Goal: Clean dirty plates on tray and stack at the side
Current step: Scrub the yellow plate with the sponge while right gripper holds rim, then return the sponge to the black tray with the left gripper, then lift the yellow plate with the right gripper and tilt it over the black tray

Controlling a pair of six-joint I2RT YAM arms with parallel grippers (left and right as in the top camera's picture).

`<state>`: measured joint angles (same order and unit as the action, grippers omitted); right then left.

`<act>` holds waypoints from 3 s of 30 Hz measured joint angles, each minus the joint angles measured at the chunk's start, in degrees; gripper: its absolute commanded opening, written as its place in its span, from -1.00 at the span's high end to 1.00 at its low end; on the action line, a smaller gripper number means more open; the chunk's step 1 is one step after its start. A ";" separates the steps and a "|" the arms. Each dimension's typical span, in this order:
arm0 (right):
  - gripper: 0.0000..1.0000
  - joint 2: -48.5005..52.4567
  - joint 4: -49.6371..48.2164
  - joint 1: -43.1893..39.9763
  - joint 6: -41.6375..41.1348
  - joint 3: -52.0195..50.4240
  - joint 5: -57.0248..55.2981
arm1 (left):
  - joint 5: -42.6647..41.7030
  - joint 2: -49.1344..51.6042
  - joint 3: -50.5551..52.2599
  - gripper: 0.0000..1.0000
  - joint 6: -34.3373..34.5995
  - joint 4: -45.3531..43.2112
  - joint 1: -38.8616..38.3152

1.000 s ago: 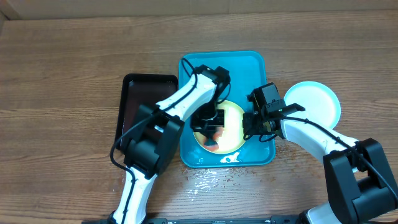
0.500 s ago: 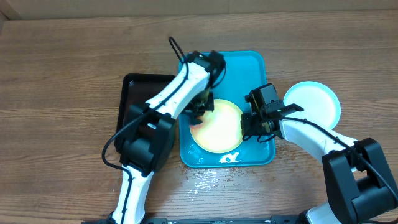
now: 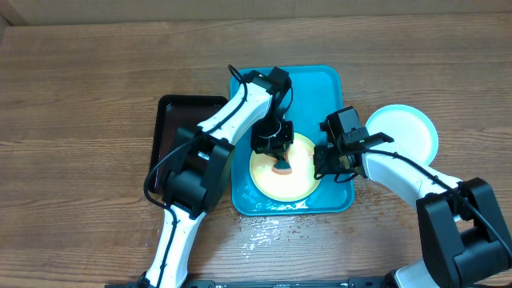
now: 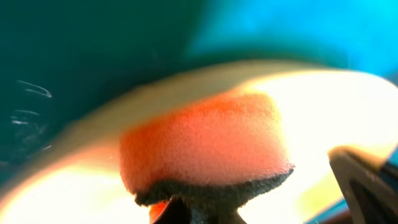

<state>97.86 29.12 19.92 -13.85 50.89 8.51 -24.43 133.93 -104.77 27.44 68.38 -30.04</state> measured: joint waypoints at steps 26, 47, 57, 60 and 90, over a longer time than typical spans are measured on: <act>0.92 -0.09 0.00 -0.02 0.15 0.00 -0.15 | 26.93 -4.15 0.31 0.91 4.22 11.21 -2.23; 0.91 -0.09 0.00 0.00 0.15 0.00 -0.20 | 31.52 -33.27 5.46 0.92 3.93 11.10 19.69; 0.91 -0.09 0.00 0.00 0.15 0.02 -0.20 | 28.94 -26.05 26.47 0.12 3.21 -2.84 20.41; 0.92 -0.09 0.09 0.00 0.15 0.02 -0.20 | 28.04 -26.14 26.45 -0.36 2.54 -2.05 20.48; 0.92 3.04 6.73 27.98 6.43 35.95 -22.45 | 12.57 -57.31 0.02 -0.99 -5.25 12.50 38.34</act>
<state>100.90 35.86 47.90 -7.42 86.85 -13.93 -11.86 76.62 -104.75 22.20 80.88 8.29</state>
